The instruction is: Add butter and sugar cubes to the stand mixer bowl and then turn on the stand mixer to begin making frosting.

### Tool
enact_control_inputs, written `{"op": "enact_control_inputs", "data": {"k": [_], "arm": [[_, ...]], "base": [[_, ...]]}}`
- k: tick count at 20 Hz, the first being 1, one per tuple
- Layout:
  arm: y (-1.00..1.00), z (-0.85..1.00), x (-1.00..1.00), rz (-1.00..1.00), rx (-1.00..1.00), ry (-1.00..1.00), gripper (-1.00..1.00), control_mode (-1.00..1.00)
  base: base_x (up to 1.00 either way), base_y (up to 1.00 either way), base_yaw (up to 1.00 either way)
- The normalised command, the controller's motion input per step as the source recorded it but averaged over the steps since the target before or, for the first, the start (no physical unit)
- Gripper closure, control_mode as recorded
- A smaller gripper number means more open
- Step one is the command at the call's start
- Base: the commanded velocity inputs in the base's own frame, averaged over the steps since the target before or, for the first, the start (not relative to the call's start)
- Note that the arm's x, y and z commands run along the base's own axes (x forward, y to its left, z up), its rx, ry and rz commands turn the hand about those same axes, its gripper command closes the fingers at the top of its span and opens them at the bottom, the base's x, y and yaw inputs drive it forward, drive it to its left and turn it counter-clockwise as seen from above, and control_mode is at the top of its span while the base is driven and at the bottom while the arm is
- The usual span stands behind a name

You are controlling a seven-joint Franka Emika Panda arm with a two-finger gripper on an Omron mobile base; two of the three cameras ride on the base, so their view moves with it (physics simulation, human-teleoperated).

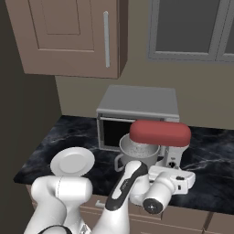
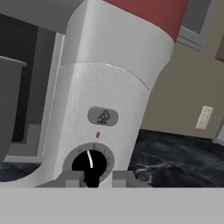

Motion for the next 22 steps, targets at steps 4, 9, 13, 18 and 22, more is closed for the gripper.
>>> {"op": "enact_control_inputs", "data": {"k": [4,9,13,18,22], "arm": [[0.0,0.19,0.3,0.0,0.04,0.0,1.0,-1.0],[0.0,0.14,0.26,0.0,0.07,0.0,1.0,-1.0],[0.04,0.08,0.19,0.0,0.09,0.0,1.0,-1.0],[0.16,0.18,0.19,0.0,0.07,0.0,1.0,-1.0],[0.28,0.18,0.14,0.0,0.04,-0.02,1.0,-1.0]], "base": [[0.0,0.0,0.0],[0.0,0.0,0.0],[0.0,0.0,0.0],[0.0,0.0,0.0],[0.0,0.0,0.0]]}}
